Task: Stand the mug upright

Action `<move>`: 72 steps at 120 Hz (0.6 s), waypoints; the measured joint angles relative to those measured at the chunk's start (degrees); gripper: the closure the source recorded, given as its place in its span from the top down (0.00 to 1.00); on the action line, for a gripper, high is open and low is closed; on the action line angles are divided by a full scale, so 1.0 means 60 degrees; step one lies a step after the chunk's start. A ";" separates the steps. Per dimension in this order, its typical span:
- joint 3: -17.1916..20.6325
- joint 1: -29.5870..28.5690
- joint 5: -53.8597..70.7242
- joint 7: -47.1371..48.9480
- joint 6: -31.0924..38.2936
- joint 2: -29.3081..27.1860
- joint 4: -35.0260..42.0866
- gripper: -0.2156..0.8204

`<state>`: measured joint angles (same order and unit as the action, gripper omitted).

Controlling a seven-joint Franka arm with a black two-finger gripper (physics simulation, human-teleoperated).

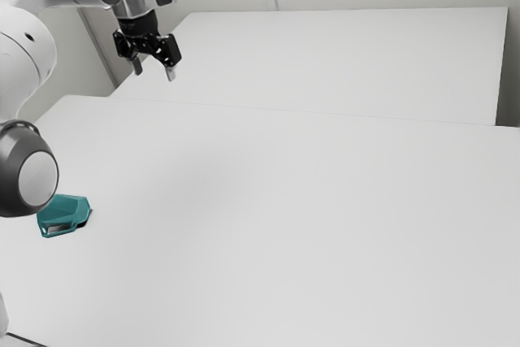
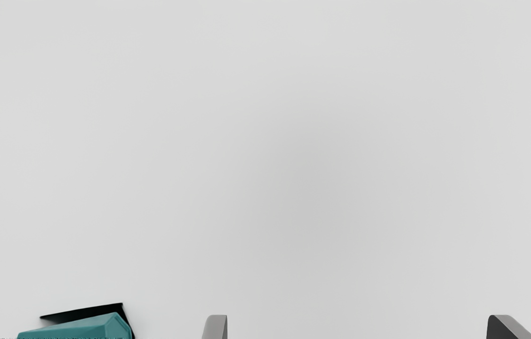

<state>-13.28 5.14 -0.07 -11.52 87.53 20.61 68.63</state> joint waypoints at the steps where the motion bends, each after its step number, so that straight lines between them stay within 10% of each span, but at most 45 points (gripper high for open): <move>1: -0.0012 0.0010 0.0005 0.0002 0.0001 -0.0002 0.0001 0.79; 23: -0.0086 0.0026 0.0063 0.0034 -0.0029 -0.0360 0.0342 0.79; 43: -0.0037 -0.0009 0.0300 0.0050 0.0310 -0.2184 0.3149 0.79; 72: -0.1657 -0.0044 0.0443 -0.0374 0.1324 -0.3597 0.5554 0.79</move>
<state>-23.22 4.88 2.59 -13.76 95.47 -0.97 101.96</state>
